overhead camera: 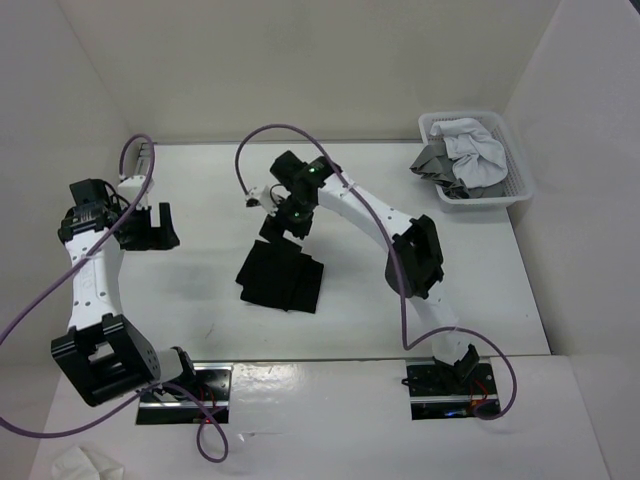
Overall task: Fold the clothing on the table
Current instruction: Fold the skirt
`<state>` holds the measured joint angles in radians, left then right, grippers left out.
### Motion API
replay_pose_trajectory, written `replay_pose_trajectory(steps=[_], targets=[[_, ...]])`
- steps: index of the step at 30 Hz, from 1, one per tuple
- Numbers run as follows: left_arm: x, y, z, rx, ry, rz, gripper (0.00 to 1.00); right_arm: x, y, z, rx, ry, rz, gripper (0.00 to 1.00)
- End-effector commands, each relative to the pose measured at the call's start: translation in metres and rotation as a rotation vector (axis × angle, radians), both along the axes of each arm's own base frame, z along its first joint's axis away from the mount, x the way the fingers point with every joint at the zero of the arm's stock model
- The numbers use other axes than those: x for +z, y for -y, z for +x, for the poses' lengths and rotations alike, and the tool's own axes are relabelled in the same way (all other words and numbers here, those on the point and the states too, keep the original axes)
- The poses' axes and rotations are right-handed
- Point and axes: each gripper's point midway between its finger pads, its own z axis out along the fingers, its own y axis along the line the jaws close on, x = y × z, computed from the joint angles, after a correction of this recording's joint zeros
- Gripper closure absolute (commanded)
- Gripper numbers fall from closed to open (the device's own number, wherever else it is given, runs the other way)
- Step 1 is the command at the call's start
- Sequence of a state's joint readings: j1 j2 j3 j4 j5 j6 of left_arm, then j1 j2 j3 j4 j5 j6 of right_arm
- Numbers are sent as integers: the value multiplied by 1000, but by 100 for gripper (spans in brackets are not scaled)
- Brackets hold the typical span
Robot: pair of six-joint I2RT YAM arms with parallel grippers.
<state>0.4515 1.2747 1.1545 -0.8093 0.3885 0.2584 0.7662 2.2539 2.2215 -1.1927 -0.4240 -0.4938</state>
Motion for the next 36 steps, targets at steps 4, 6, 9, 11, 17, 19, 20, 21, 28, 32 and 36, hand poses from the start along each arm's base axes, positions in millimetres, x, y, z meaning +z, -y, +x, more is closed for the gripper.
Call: replay_pose_trajectory(steps=[4,6,9,11,17,19,20,21,28,32,36], targets=[[15,-4,-4,42,48,30,0,-16,-8,-31,-5,53,-61,6],[21,-4,-6,61,65,36,0,-17,-12,-35,-10,114,-74,6],[29,-7,-5,79,97,60,0,-34,-4,-37,-52,160,-120,6],[29,-7,-8,101,96,56,0,-41,5,-35,-91,181,-148,6],[30,-6,-14,136,108,59,0,-59,30,-17,-210,283,-212,6],[28,-6,-16,137,108,59,0,-59,36,-9,-243,297,-215,6],[28,-6,-16,137,108,59,0,-59,41,-4,-258,295,-217,6],[30,-7,-17,142,114,69,0,-59,47,3,-288,289,-219,6],[30,-8,-24,174,125,84,0,10,137,87,-746,349,-85,1],[30,-12,-23,195,133,100,0,60,244,126,-1091,419,11,1],[29,-15,-21,209,140,105,0,74,323,117,-1306,477,-17,1]])
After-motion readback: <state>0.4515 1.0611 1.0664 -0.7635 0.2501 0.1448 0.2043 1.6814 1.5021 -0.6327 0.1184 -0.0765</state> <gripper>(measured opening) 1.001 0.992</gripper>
